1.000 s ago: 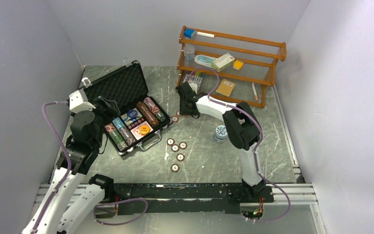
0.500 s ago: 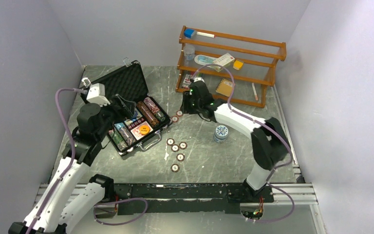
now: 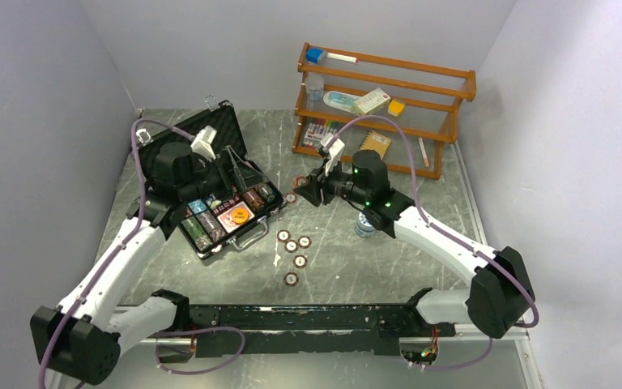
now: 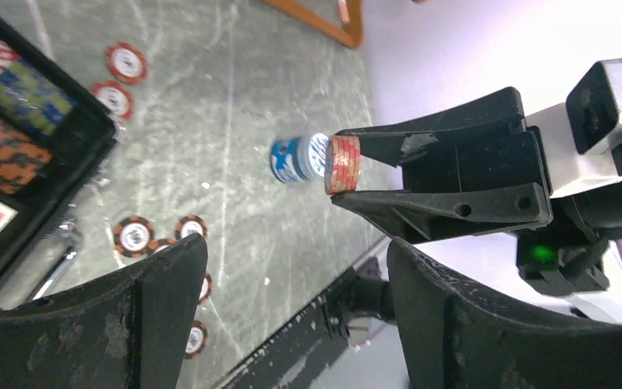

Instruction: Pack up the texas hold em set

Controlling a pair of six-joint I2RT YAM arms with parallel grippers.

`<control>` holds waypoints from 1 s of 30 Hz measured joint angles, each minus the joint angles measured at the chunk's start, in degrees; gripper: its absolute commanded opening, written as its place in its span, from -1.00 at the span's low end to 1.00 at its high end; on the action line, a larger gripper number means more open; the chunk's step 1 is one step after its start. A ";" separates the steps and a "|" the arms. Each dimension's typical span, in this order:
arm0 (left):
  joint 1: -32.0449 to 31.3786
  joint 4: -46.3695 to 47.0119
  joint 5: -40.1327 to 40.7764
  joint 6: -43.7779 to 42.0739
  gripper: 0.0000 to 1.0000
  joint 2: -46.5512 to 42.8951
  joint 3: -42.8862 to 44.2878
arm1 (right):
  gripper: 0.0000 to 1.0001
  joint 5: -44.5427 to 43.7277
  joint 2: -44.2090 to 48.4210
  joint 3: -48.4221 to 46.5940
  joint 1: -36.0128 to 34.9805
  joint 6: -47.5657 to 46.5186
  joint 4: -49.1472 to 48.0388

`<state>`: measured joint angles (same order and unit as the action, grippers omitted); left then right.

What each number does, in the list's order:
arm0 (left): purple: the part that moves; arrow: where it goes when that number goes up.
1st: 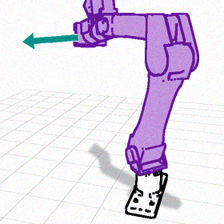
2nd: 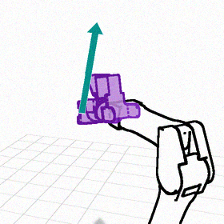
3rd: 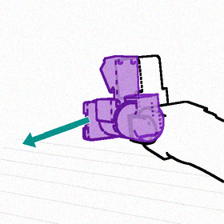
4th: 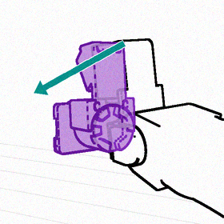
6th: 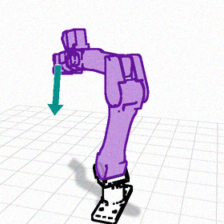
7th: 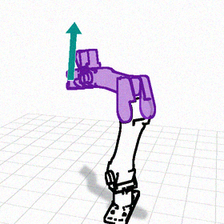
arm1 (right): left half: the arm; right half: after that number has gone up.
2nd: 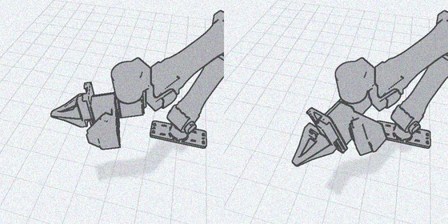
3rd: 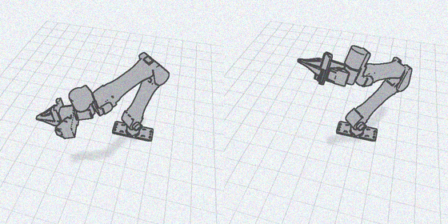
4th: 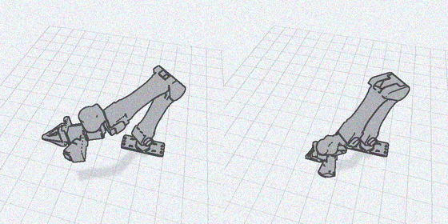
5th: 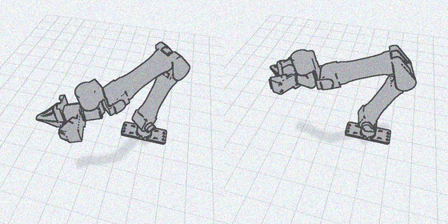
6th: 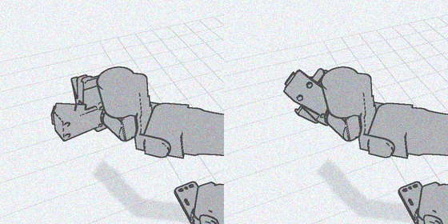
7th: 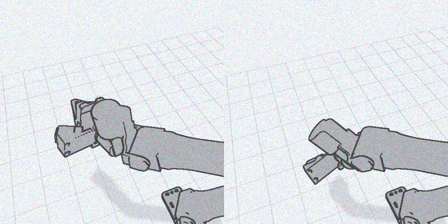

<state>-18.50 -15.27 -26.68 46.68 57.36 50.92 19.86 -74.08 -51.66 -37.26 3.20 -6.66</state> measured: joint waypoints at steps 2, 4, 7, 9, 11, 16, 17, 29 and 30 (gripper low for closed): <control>0.00 0.63 -3.67 0.52 0.72 2.21 0.57 | -0.23 3.56 0.79 1.09 0.00 -2.23 -2.54; -0.04 1.55 -6.84 1.01 0.71 3.48 0.68 | -0.23 6.45 1.25 1.99 0.00 -3.74 -4.79; -0.20 3.96 -11.45 1.90 0.69 5.16 0.68 | -0.22 10.47 1.27 2.36 0.00 -5.95 -6.16; -0.79 5.75 -13.81 2.45 0.67 6.43 0.68 | -0.20 12.50 1.01 2.14 0.00 -7.39 -5.90; -1.88 7.58 -16.02 2.82 0.64 8.11 0.68 | -0.19 14.40 0.17 1.25 0.00 -8.92 -5.29; -5.07 7.80 -18.25 2.14 0.43 13.77 2.34 | -0.16 16.63 -1.07 -0.15 0.00 -10.69 -4.13; -5.31 7.30 -18.29 1.90 0.38 14.88 3.04 | -0.16 16.87 -1.11 -0.35 -0.02 -11.02 -3.61; -5.55 1.97 -18.14 -0.81 -0.52 19.50 7.23 | -0.11 18.34 -4.79 -3.58 -0.42 -12.83 0.63; -5.46 1.73 -18.10 -0.85 -0.59 19.71 7.23 | -0.09 18.29 -4.92 -3.82 -0.44 -12.96 0.98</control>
<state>-23.97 -13.54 -44.77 45.82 77.08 58.15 38.15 -79.00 -55.48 -37.69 -9.76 -5.67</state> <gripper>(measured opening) 0.314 0.457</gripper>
